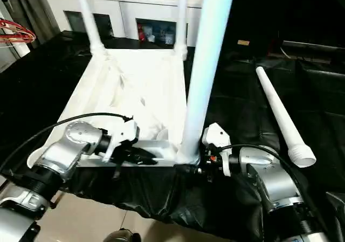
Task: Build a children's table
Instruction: Rotate leg to tighten
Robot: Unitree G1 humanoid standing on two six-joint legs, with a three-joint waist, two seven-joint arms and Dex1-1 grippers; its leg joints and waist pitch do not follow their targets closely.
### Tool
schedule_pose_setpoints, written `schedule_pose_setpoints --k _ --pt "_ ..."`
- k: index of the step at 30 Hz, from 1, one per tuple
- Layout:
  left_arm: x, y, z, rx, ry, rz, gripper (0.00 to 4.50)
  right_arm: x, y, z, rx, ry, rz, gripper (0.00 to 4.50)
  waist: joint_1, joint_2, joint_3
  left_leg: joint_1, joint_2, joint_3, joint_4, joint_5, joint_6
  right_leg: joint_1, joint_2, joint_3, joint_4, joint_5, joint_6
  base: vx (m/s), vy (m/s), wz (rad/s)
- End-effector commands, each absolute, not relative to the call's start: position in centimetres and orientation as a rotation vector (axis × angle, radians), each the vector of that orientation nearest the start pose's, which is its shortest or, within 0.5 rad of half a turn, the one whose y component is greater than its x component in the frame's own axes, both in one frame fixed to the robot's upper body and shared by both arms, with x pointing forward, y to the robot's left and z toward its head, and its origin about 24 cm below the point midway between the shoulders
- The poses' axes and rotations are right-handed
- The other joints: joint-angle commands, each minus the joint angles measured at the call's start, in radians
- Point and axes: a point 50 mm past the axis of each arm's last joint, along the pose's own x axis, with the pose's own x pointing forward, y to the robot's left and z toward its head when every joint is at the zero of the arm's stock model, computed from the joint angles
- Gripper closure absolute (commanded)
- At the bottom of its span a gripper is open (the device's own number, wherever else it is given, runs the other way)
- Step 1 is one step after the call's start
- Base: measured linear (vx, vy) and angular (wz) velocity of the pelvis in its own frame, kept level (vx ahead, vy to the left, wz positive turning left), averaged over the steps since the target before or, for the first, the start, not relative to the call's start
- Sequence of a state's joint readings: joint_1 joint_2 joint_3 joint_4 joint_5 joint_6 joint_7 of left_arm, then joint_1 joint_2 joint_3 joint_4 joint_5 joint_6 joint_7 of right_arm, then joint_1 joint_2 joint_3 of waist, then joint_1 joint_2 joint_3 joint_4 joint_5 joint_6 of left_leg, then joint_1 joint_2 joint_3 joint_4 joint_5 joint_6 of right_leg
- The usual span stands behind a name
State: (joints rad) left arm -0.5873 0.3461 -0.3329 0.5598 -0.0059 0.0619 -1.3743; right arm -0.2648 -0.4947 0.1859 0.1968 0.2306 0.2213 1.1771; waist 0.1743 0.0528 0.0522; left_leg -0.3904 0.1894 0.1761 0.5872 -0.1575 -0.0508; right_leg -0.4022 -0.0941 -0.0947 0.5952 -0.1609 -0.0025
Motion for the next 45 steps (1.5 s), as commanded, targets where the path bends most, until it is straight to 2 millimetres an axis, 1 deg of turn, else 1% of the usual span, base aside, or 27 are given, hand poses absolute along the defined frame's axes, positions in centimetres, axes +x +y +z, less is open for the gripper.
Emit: schedule_pose_setpoints --k 1,3,5,8,9,12,14,16,17,19,20,21,22,23,24,25,27,28,29,30,31,32,34,37,38,41,45 --pt "30.5 10.6 7.0 0.419 0.332 -1.613 4.50 25.5 -15.4 4.9 -0.133 0.368 1.377 0.92 -0.002 -0.015 -0.070 0.024 0.051 -0.017 -0.075 -0.315 0.036 0.042 -0.072 0.052 -0.077 -0.349 -0.186 0.000 0.000 0.00" --pt "30.4 10.7 7.0 0.422 0.338 -1.624 4.50 25.4 -15.4 4.9 -0.134 0.375 1.390 1.05 -0.001 -0.014 -0.070 0.025 0.051 -0.016 -0.074 -0.316 0.034 0.040 -0.072 0.052 -0.077 -0.351 -0.188 0.000 0.000 0.00" --pt "30.4 10.7 7.0 0.425 0.341 -1.629 4.50 25.3 -15.4 4.8 -0.137 0.380 1.397 1.34 0.001 -0.014 -0.070 0.024 0.051 -0.017 -0.074 -0.313 0.033 0.041 -0.072 0.053 -0.076 -0.348 -0.186 0.000 0.000 0.00" --pt "30.4 10.7 7.0 0.426 0.340 -1.629 4.50 25.2 -15.4 4.8 -0.140 0.383 1.400 1.40 0.002 -0.015 -0.071 0.023 0.051 -0.017 -0.073 -0.302 0.035 0.041 -0.072 0.052 -0.075 -0.341 -0.186 0.000 0.000 0.00" --pt "30.4 10.7 7.0 0.425 0.338 -1.629 4.50 25.2 -15.5 4.8 -0.144 0.382 1.397 1.59 0.002 -0.017 -0.071 0.023 0.051 -0.016 -0.073 -0.298 0.036 0.041 -0.072 0.052 -0.074 -0.338 -0.186 0.000 0.000 0.00" --pt "30.4 10.5 6.9 0.419 0.330 -1.626 4.50 25.1 -15.5 4.7 -0.148 0.378 1.385 1.68 0.004 -0.016 -0.072 0.023 0.051 -0.016 -0.072 -0.292 0.037 0.041 -0.073 0.052 -0.074 -0.331 -0.189 0.000 0.000 0.00" --pt "30.4 10.3 6.9 0.404 0.320 -1.607 4.50 25.2 -15.4 4.6 -0.136 0.366 1.359 1.73 0.004 -0.015 -0.072 0.023 0.051 -0.016 -0.072 -0.292 0.037 0.041 -0.072 0.052 -0.074 -0.330 -0.189 0.000 0.000 0.00" --pt "30.8 10.0 7.0 0.387 0.301 -1.556 4.50 25.7 -15.0 4.5 -0.116 0.320 1.275 1.75 0.006 -0.019 -0.072 0.023 0.051 -0.017 -0.072 -0.297 0.035 0.040 -0.073 0.052 -0.074 -0.342 -0.186 0.000 0.000 0.00" --pt "31.0 9.8 7.0 0.379 0.294 -1.521 4.50 26.1 -14.8 4.5 -0.092 0.303 1.230 1.75 0.005 -0.018 -0.071 0.023 0.051 -0.017 -0.073 -0.297 0.033 0.040 -0.073 0.052 -0.075 -0.346 -0.185 0.000 0.000 0.00" --pt "31.5 9.4 7.0 0.368 0.279 -1.451 4.50 26.8 -14.4 4.3 -0.052 0.276 1.125 1.75 -0.004 -0.019 -0.069 0.021 0.048 -0.019 -0.076 -0.311 0.020 0.041 -0.073 0.049 -0.078 -0.370 -0.175 0.000 0.000 0.00" --pt "31.7 9.2 7.0 0.367 0.275 -1.430 4.50 27.1 -14.3 4.2 -0.042 0.272 1.095 1.76 -0.010 -0.020 -0.068 0.023 0.046 -0.019 -0.076 -0.328 0.012 0.039 -0.074 0.048 -0.082 -0.396 -0.169 0.000 0.000 0.00" --pt "31.8 9.0 7.0 0.366 0.270 -1.411 4.50 27.3 -14.1 4.1 -0.033 0.269 1.067 1.76 -0.018 -0.021 -0.067 0.019 0.043 -0.022 -0.078 -0.330 0.007 0.044 -0.075 0.046 -0.084 -0.417 -0.157 0.000 0.000 0.00" --pt "32.1 8.5 7.0 0.362 0.261 -1.365 4.50 27.8 -13.9 3.6 -0.022 0.270 0.983 1.76 -0.021 -0.021 -0.067 0.017 0.043 -0.022 -0.078 -0.329 0.006 0.045 -0.075 0.045 -0.085 -0.425 -0.150 0.000 0.000 0.00" --pt "32.2 8.4 7.0 0.360 0.260 -1.355 4.50 28.0 -13.8 3.5 -0.022 0.272 0.963 1.76 -0.025 -0.025 -0.067 0.018 0.043 -0.022 -0.079 -0.330 0.004 0.043 -0.076 0.045 -0.086 -0.431 -0.146 0.000 0.000 0.00" --pt "32.4 8.0 6.9 0.356 0.256 -1.323 4.50 28.3 -13.6 3.2 -0.025 0.269 0.906 1.76 -0.036 -0.024 -0.066 0.015 0.040 -0.023 -0.079 -0.331 -0.001 0.045 -0.076 0.044 -0.088 -0.445 -0.138 0.000 0.000 0.00" --pt "32.5 7.7 6.9 0.354 0.255 -1.306 4.50 28.5 -13.5 3.0 -0.029 0.268 0.877 1.76 -0.039 -0.024 -0.065 0.014 0.039 -0.024 -0.080 -0.330 -0.001 0.046 -0.076 0.043 -0.089 -0.451 -0.134 0.000 0.000 0.00" --pt "32.7 6.3 6.9 0.344 0.235 -1.250 4.50 29.0 -12.6 2.2 -0.005 0.281 0.765 1.76 -0.044 -0.025 -0.065 0.020 0.037 -0.022 -0.077 -0.330 0.005 0.042 -0.074 0.043 -0.095 -0.461 -0.126 0.000 0.000 0.00" --pt "32.7 6.2 6.9 0.344 0.235 -1.248 4.50 29.1 -12.6 2.2 -0.004 0.282 0.759 1.76 -0.046 -0.025 -0.065 0.020 0.037 -0.021 -0.077 -0.328 0.004 0.040 -0.073 0.044 -0.095 -0.456 -0.127 0.000 0.000 0.00" --pt "32.8 5.4 6.9 0.340 0.226 -1.223 4.50 29.4 -12.1 1.8 0.002 0.292 0.695 1.76 -0.049 -0.025 -0.064 0.021 0.036 -0.020 -0.077 -0.326 0.005 0.038 -0.073 0.045 -0.096 -0.455 -0.129 0.000 0.000 0.00" --pt "32.8 4.7 6.9 0.335 0.219 -1.198 4.50 29.7 -11.7 1.4 0.007 0.306 0.630 1.76 -0.052 -0.022 -0.065 0.023 0.037 -0.022 -0.077 -0.328 0.001 0.039 -0.073 0.044 -0.094 -0.453 -0.134 0.000 0.000 0.00" --pt "32.8 4.2 6.8 0.334 0.215 -1.179 4.50 30.0 -11.4 1.2 0.008 0.312 0.584 1.76 -0.058 -0.022 -0.064 0.023 0.037 -0.021 -0.078 -0.331 -0.003 0.037 -0.070 0.044 -0.095 -0.450 -0.136 0.000 0.000 0.00" --pt "32.7 3.6 6.8 0.336 0.209 -1.177 4.50 30.1 -10.9 1.1 -0.023 0.302 0.577 1.76 -0.061 -0.019 -0.063 0.025 0.036 -0.021 -0.078 -0.344 -0.006 0.036 -0.070 0.042 -0.098 -0.457 -0.134 0.000 0.000 0.00" --pt "32.3 2.8 6.6 0.333 0.202 -1.191 4.50 30.1 -10.1 1.1 -0.055 0.281 0.584 1.21 -0.060 -0.020 -0.065 0.024 0.035 -0.021 -0.078 -0.344 0.000 0.039 -0.071 0.044 -0.098 -0.447 -0.130 0.000 0.000 0.00" --pt "32.0 2.8 6.5 0.328 0.206 -1.219 4.50 30.1 -10.0 1.3 -0.017 0.275 0.596 1.01 -0.059 -0.016 -0.067 0.021 0.037 -0.021 -0.079 -0.336 0.015 0.041 -0.067 0.046 -0.092 -0.394 -0.138 0.000 0.000 0.00" --pt "32.0 3.0 6.5 0.327 0.207 -1.223 4.50 30.1 -10.1 1.4 -0.014 0.271 0.600 0.71 -0.059 -0.017 -0.068 0.020 0.037 -0.020 -0.079 -0.327 0.018 0.043 -0.067 0.047 -0.089 -0.369 -0.146 0.000 0.000 0.00" --pt "32.0 3.7 6.4 0.329 0.210 -1.241 4.50 30.2 -10.7 1.8 -0.034 0.251 0.624 0.51 -0.059 -0.016 -0.068 0.020 0.037 -0.019 -0.078 -0.328 0.022 0.044 -0.067 0.047 -0.088 -0.351 -0.157 0.000 0.000 0.00" --pt "31.8 4.6 6.5 0.327 0.214 -1.287 4.50 30.1 -11.5 2.2 -0.051 0.229 0.685 0.51 -0.057 -0.015 -0.069 0.021 0.038 -0.018 -0.077 -0.325 0.029 0.044 -0.068 0.049 -0.086 -0.339 -0.168 0.000 0.000 0.00"
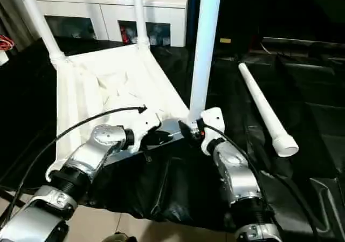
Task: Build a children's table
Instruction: Rotate leg to tighten
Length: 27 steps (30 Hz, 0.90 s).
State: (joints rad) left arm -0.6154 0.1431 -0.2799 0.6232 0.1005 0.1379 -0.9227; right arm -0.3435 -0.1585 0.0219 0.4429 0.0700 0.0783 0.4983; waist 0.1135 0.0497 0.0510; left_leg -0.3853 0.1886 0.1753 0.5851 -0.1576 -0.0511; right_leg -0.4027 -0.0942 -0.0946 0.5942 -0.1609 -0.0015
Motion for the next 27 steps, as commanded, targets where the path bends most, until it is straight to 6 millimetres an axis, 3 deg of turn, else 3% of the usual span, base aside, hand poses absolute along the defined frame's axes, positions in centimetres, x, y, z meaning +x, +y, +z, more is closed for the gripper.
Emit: schedule_pose_setpoints --k 1,7,13,19,21,24,27 --pt "31.7 5.0 6.5 0.331 0.216 -1.314 4.50 29.8 -11.8 2.4 -0.070 0.219 0.731 0.51 0.004 -0.011 -0.067 0.016 0.040 -0.017 -0.075 -0.321 0.029 0.045 -0.066 0.049 -0.083 -0.326 -0.175 0.000 0.000 0.00" --pt "31.1 7.4 6.4 0.382 0.256 -1.444 4.50 28.1 -14.1 3.5 -0.104 0.218 0.982 0.51 0.022 -0.008 -0.071 0.016 0.047 -0.014 -0.071 -0.297 0.053 0.047 -0.065 0.051 -0.071 -0.253 -0.201 0.000 0.000 0.00" --pt "31.0 9.1 6.6 0.413 0.296 -1.509 4.50 26.9 -15.6 3.9 -0.154 0.280 1.156 0.51 0.041 -0.008 -0.069 0.022 0.051 -0.013 -0.071 -0.324 0.046 0.042 -0.068 0.052 -0.074 -0.297 -0.201 0.000 0.000 0.00" --pt "30.8 10.9 6.9 0.438 0.348 -1.583 4.50 26.0 -16.3 4.6 -0.155 0.321 1.298 0.51 0.052 -0.011 -0.069 0.020 0.050 -0.015 -0.073 -0.323 0.042 0.044 -0.069 0.051 -0.075 -0.334 -0.194 0.000 0.000 0.00" --pt "30.8 11.1 7.0 0.444 0.357 -1.588 4.50 25.9 -16.2 4.9 -0.156 0.314 1.318 0.83 0.055 -0.009 -0.069 0.021 0.053 -0.015 -0.073 -0.325 0.040 0.041 -0.069 0.052 -0.075 -0.332 -0.198 0.000 0.000 0.00" --pt "30.8 11.5 7.0 0.452 0.373 -1.596 4.50 25.8 -16.0 5.1 -0.154 0.313 1.347 0.86 0.057 -0.009 -0.069 0.021 0.052 -0.015 -0.073 -0.329 0.032 0.040 -0.070 0.052 -0.075 -0.334 -0.199 0.000 0.000 0.00" --pt "30.7 11.7 7.0 0.455 0.388 -1.617 4.50 25.6 -15.9 5.2 -0.144 0.322 1.378 1.22 0.059 -0.011 -0.069 0.020 0.051 -0.015 -0.073 -0.326 0.032 0.042 -0.071 0.052 -0.075 -0.340 -0.195 0.000 0.000 0.00"
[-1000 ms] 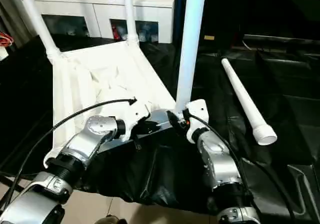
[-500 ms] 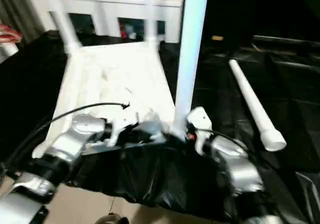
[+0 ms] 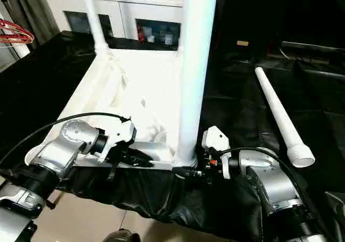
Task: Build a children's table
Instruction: Rotate leg to tighten
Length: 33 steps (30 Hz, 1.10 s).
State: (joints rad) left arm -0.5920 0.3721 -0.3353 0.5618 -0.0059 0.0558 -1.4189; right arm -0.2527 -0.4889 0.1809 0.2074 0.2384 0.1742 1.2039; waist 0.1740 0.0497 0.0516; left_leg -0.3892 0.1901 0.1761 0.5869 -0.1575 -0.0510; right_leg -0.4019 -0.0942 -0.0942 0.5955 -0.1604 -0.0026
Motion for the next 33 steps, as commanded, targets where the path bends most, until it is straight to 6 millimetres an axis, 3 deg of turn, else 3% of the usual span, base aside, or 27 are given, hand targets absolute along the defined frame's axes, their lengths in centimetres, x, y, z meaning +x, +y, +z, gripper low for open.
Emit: schedule_pose_setpoints --k 1,9,13,14,18,20,22,25,29,30,33 --pt "30.7 11.7 7.0 0.455 0.388 -1.617 4.50 25.6 -15.9 5.2 -0.144 0.322 1.378 1.27 -0.002 -0.011 -0.070 0.025 0.051 -0.017 -0.076 -0.325 0.032 0.041 -0.071 0.052 -0.076 -0.340 -0.193 0.000 0.000 0.00" --pt "30.7 11.5 7.0 0.445 0.380 -1.625 4.50 25.1 -15.9 5.1 -0.130 0.332 1.392 1.71 0.001 -0.011 -0.070 0.024 0.050 -0.016 -0.074 -0.319 0.030 0.041 -0.072 0.052 -0.076 -0.341 -0.192 0.000 0.000 0.00" --pt "31.4 10.4 7.0 0.428 0.329 -1.525 4.50 25.5 -15.5 4.5 -0.117 0.309 1.282 1.74 0.000 -0.014 -0.069 0.023 0.049 -0.017 -0.075 -0.319 0.024 0.040 -0.073 0.051 -0.078 -0.358 -0.186 0.000 0.000 0.00" --pt "31.8 9.9 7.0 0.422 0.310 -1.467 4.50 26.3 -15.2 4.1 -0.107 0.293 1.181 1.74 -0.001 -0.014 -0.069 0.022 0.048 -0.018 -0.075 -0.326 0.021 0.042 -0.074 0.050 -0.079 -0.373 -0.181 0.000 0.000 0.00" --pt "32.3 9.0 7.2 0.417 0.284 -1.396 4.50 27.3 -14.8 3.5 -0.077 0.278 1.043 1.75 -0.019 -0.018 -0.065 0.019 0.043 -0.023 -0.079 -0.349 0.003 0.042 -0.075 0.045 -0.088 -0.444 -0.151 0.000 0.000 0.00" --pt "32.8 7.6 7.3 0.392 0.260 -1.312 4.50 28.2 -14.0 3.0 -0.037 0.269 0.911 1.75 -0.037 -0.018 -0.063 0.019 0.040 -0.024 -0.080 -0.362 -0.005 0.041 -0.075 0.042 -0.094 -0.475 -0.137 0.000 0.000 0.00" --pt "33.1 6.4 7.4 0.371 0.246 -1.239 4.50 28.8 -13.3 2.6 -0.016 0.263 0.806 1.75 -0.042 -0.019 -0.063 0.022 0.037 -0.024 -0.078 -0.367 -0.005 0.040 -0.074 0.040 -0.099 -0.497 -0.125 0.000 0.000 0.00" --pt "33.2 4.7 7.2 0.350 0.238 -1.155 4.50 29.7 -12.2 2.0 0.006 0.273 0.662 1.75 -0.051 -0.016 -0.064 0.023 0.036 -0.022 -0.077 -0.352 0.001 0.037 -0.072 0.042 -0.100 -0.472 -0.130 0.000 0.000 0.00" --pt "32.7 3.2 6.9 0.332 0.226 -1.163 4.50 30.1 -11.3 1.9 0.026 0.256 0.595 1.75 -0.059 -0.014 -0.067 0.020 0.035 -0.021 -0.077 -0.336 0.009 0.040 -0.068 0.043 -0.096 -0.417 -0.141 0.000 0.000 0.00" --pt "32.3 2.9 6.8 0.339 0.217 -1.198 4.50 30.2 -11.0 1.9 0.051 0.246 0.586 1.19 -0.059 -0.013 -0.069 0.018 0.036 -0.020 -0.076 -0.325 0.015 0.041 -0.067 0.045 -0.092 -0.376 -0.150 0.000 0.000 0.00" --pt "32.1 3.0 6.7 0.351 0.215 -1.220 4.50 30.2 -11.0 2.0 0.067 0.242 0.597 0.84 -0.059 -0.011 -0.070 0.015 0.036 -0.020 -0.077 -0.317 0.024 0.045 -0.066 0.045 -0.086 -0.337 -0.160 0.000 0.000 0.00"
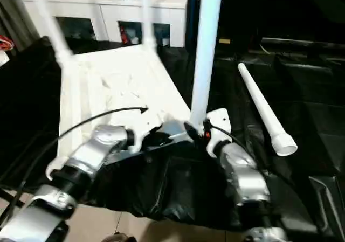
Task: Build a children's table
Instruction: Rotate leg to tighten
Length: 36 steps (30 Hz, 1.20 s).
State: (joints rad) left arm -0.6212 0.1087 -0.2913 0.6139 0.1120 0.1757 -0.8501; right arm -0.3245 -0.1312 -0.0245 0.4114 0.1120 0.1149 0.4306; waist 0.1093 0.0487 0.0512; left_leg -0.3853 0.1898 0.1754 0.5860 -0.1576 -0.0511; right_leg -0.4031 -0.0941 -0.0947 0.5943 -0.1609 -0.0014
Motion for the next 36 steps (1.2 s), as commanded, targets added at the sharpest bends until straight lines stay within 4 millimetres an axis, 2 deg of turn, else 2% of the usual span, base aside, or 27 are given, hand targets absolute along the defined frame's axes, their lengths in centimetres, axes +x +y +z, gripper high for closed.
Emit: schedule_pose_setpoints --k 1,2,6,10,12,14,15,16,19,25,26,28,30,36 --pt "32.0 3.1 6.7 0.352 0.216 -1.227 4.50 30.2 -11.0 2.1 0.062 0.238 0.603 0.84 0.005 -0.009 -0.070 0.011 0.037 -0.019 -0.076 -0.312 0.025 0.048 -0.066 0.046 -0.083 -0.319 -0.167 0.000 0.000 0.00" --pt "31.9 3.3 6.7 0.351 0.216 -1.233 4.50 30.1 -11.1 2.1 0.054 0.238 0.612 0.61 0.005 -0.009 -0.070 0.012 0.038 -0.019 -0.076 -0.311 0.025 0.047 -0.066 0.046 -0.083 -0.312 -0.170 0.000 0.000 0.00" --pt "31.7 4.2 6.6 0.346 0.227 -1.280 4.50 30.1 -12.1 2.5 -0.009 0.217 0.660 0.24 0.002 -0.007 -0.068 0.013 0.038 -0.018 -0.076 -0.324 0.026 0.048 -0.065 0.047 -0.082 -0.297 -0.183 0.000 0.000 0.00" --pt "31.2 5.5 6.7 0.347 0.240 -1.377 4.50 29.8 -13.3 3.4 -0.083 0.173 0.765 0.24 0.008 -0.005 -0.068 0.016 0.040 -0.015 -0.074 -0.325 0.035 0.047 -0.066 0.050 -0.080 -0.285 -0.195 0.000 0.000 0.00" --pt "31.1 6.1 6.8 0.350 0.245 -1.416 4.50 29.3 -13.8 3.8 -0.090 0.169 0.846 0.24 0.017 -0.004 -0.070 0.024 0.043 -0.011 -0.071 -0.326 0.040 0.042 -0.064 0.052 -0.079 -0.266 -0.205 0.000 0.000 0.00" --pt "31.1 7.1 6.8 0.370 0.262 -1.452 4.50 28.5 -14.5 4.1 -0.109 0.185 0.969 0.24 0.022 -0.001 -0.069 0.016 0.044 -0.014 -0.073 -0.313 0.045 0.048 -0.063 0.050 -0.072 -0.252 -0.209 0.000 0.000 0.00" --pt "31.1 7.4 6.8 0.379 0.268 -1.464 4.50 28.2 -14.8 4.2 -0.114 0.196 1.013 0.24 0.034 -0.002 -0.069 0.018 0.047 -0.013 -0.072 -0.311 0.053 0.048 -0.062 0.051 -0.072 -0.256 -0.204 0.000 0.000 0.00" --pt "31.0 7.7 6.8 0.385 0.275 -1.478 4.50 28.0 -15.0 4.3 -0.129 0.202 1.046 0.24 0.036 -0.001 -0.069 0.019 0.047 -0.012 -0.071 -0.313 0.053 0.045 -0.063 0.052 -0.073 -0.258 -0.206 0.000 0.000 0.00" --pt "30.8 9.0 6.8 0.414 0.319 -1.539 4.50 27.0 -15.6 4.6 -0.164 0.225 1.167 0.24 0.047 -0.003 -0.069 0.021 0.049 -0.013 -0.072 -0.328 0.046 0.045 -0.067 0.052 -0.074 -0.293 -0.205 0.000 0.000 0.00" --pt "30.7 10.3 6.9 0.447 0.350 -1.583 4.50 26.1 -15.7 4.7 -0.164 0.263 1.283 0.24 0.057 -0.003 -0.067 0.023 0.050 -0.014 -0.074 -0.344 0.034 0.040 -0.068 0.053 -0.077 -0.334 -0.197 0.000 0.000 0.00" --pt "30.7 10.4 6.9 0.450 0.355 -1.590 4.50 26.0 -15.7 4.8 -0.158 0.268 1.296 0.49 0.057 -0.003 -0.067 0.021 0.050 -0.015 -0.076 -0.344 0.034 0.042 -0.069 0.052 -0.077 -0.337 -0.197 0.000 0.000 0.00" --pt "30.4 10.9 6.9 0.457 0.376 -1.619 4.50 25.6 -15.7 4.8 -0.139 0.284 1.335 0.60 0.059 -0.006 -0.068 0.021 0.050 -0.016 -0.076 -0.339 0.032 0.041 -0.070 0.052 -0.077 -0.344 -0.194 0.000 0.000 0.00" --pt "30.3 11.0 6.9 0.461 0.381 -1.631 4.50 25.5 -15.7 4.8 -0.138 0.286 1.347 0.68 0.062 -0.005 -0.069 0.021 0.052 -0.016 -0.076 -0.336 0.032 0.041 -0.070 0.053 -0.076 -0.338 -0.195 0.000 0.000 0.00" --pt "30.0 11.4 6.7 0.467 0.396 -1.655 4.50 25.0 -15.7 4.7 -0.132 0.310 1.383 1.28 0.064 -0.005 -0.069 0.020 0.051 -0.016 -0.076 -0.333 0.027 0.042 -0.071 0.053 -0.074 -0.329 -0.198 0.000 0.000 0.00"
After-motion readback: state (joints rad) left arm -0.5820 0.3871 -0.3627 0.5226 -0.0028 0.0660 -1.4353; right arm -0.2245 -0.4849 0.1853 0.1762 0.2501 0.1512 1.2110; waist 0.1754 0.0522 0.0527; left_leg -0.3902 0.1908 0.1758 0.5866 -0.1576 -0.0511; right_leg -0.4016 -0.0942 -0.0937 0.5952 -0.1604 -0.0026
